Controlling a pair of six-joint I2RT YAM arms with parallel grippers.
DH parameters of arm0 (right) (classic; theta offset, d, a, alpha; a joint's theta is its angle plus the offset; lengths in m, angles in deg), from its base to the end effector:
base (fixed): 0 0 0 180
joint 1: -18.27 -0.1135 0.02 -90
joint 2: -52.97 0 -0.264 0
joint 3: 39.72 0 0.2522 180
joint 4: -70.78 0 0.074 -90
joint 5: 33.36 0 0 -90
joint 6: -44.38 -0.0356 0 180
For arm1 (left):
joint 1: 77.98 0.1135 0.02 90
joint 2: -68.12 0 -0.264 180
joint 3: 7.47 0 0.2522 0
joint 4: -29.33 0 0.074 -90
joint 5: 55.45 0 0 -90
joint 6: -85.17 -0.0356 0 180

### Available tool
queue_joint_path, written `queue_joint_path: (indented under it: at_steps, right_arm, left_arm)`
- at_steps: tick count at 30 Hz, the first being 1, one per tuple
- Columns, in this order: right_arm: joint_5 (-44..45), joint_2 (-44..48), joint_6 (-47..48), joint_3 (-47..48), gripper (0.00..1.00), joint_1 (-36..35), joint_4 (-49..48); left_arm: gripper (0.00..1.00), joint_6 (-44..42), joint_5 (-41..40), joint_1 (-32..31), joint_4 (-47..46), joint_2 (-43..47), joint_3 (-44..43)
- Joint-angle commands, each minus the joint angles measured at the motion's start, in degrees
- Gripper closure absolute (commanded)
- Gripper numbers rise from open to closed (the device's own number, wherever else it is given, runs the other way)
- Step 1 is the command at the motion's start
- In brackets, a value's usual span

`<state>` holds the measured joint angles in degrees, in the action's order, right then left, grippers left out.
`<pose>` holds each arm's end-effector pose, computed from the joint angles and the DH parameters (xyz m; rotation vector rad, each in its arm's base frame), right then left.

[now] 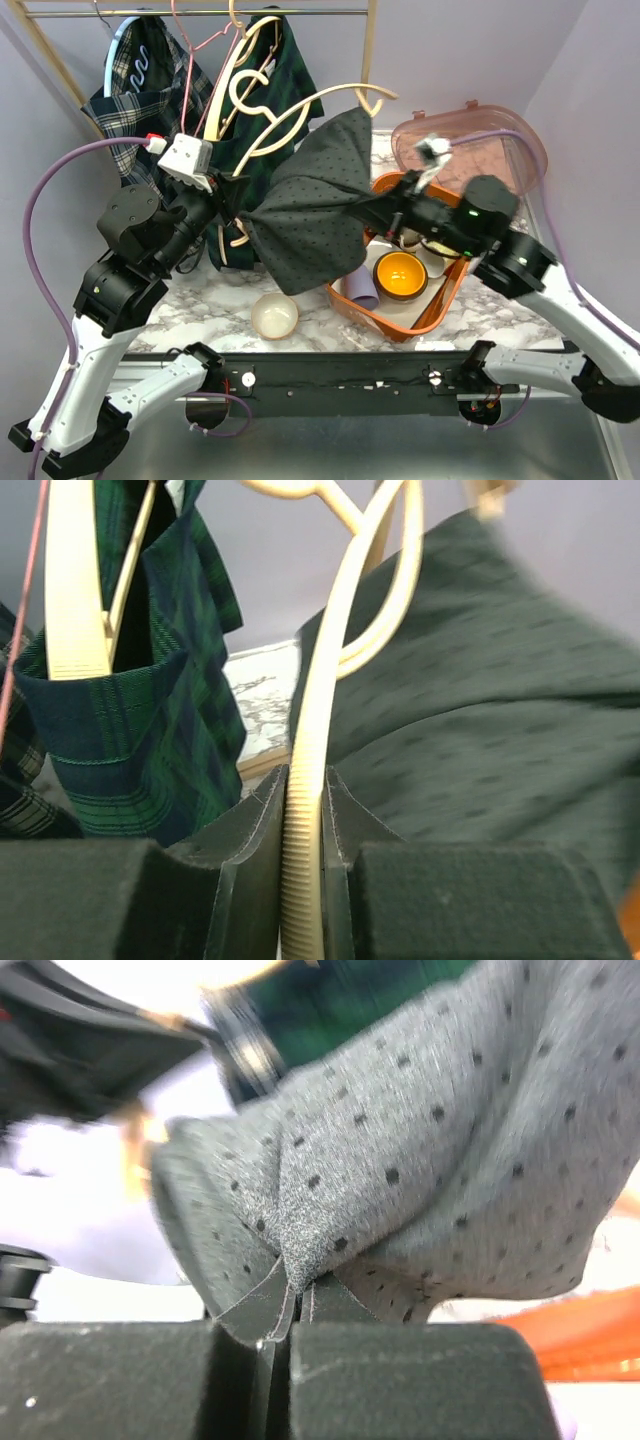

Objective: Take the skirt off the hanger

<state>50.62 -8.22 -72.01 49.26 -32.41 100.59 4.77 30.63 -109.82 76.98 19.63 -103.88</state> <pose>0.1398 0.1766 0.4586 -0.4481 1.6663 1.1073 0.1063 -0.0631 0.4989 0.2527 1.5691 -0.5138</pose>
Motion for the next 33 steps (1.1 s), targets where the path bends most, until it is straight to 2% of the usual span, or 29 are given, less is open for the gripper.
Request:
queue_joint_path:
  at_steps: [1, 9, 17, 26, 33]
  right_arm:
    - [5.66, 10.20, 1.25, 0.45, 0.99, -0.39, -6.29]
    - [17.26, 17.85, 5.38, 2.03, 0.99, -0.48, -12.44]
    - [13.93, 15.66, 6.79, 6.17, 0.99, -0.39, -13.67]
    - [23.77, 16.63, 12.58, 4.84, 0.99, -0.30, -29.91]
    - [22.81, 14.08, 16.11, 11.52, 0.99, -0.39, -29.86]
  left_arm:
    - [1.00, -1.78, -5.48, 1.16, -6.82, 1.47, -0.14]
    - [1.00, -1.87, -4.86, 1.95, -7.87, 1.64, 0.91]
    - [1.00, -1.52, -4.43, 2.04, -8.66, 1.73, 1.53]
    - [1.00, -2.05, -6.53, 2.30, -9.54, 2.70, 1.53]
    - [1.00, -3.63, -12.16, 2.30, -8.05, 1.91, 0.56]
